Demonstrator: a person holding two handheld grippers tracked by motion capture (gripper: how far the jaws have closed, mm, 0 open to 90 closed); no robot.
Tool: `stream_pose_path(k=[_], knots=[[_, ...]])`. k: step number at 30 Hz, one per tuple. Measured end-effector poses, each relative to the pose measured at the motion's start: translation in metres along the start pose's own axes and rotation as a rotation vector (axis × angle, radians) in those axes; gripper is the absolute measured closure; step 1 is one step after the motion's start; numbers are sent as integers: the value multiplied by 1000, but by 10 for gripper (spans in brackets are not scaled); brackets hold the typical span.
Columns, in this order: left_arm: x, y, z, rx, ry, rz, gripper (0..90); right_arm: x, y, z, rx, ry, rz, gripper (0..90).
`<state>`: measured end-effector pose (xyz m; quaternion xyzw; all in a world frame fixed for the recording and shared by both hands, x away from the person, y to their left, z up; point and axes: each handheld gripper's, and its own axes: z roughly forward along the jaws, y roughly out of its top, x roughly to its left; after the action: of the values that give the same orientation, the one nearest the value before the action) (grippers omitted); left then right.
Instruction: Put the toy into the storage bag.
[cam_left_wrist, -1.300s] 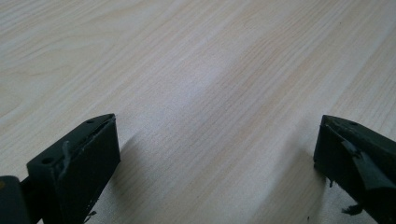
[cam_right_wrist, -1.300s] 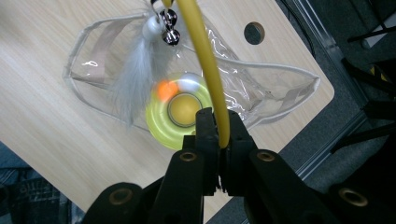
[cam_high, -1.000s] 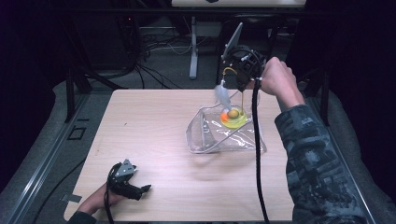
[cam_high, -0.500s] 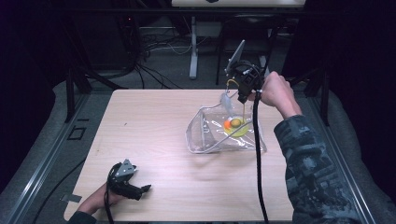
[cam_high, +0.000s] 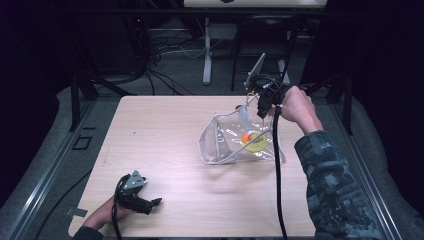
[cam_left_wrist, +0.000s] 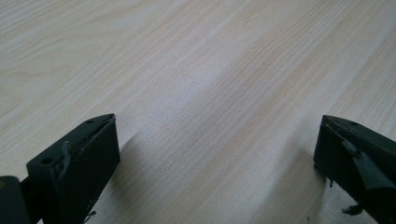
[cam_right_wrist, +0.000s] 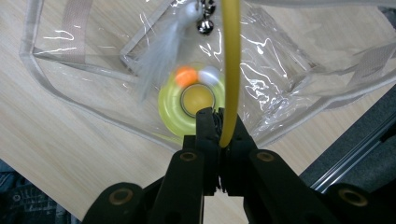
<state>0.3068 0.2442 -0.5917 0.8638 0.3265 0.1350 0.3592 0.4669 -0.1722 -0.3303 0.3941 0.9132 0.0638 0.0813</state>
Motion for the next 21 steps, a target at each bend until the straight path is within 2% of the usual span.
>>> stream_pose_path(k=[13, 21], knots=[[0, 0, 0, 0, 0, 0, 2, -4, -11, 18, 32, 10, 19, 877], [0, 0, 0, 0, 0, 0, 2, -2, -15, 25, 36, 8, 13, 876]])
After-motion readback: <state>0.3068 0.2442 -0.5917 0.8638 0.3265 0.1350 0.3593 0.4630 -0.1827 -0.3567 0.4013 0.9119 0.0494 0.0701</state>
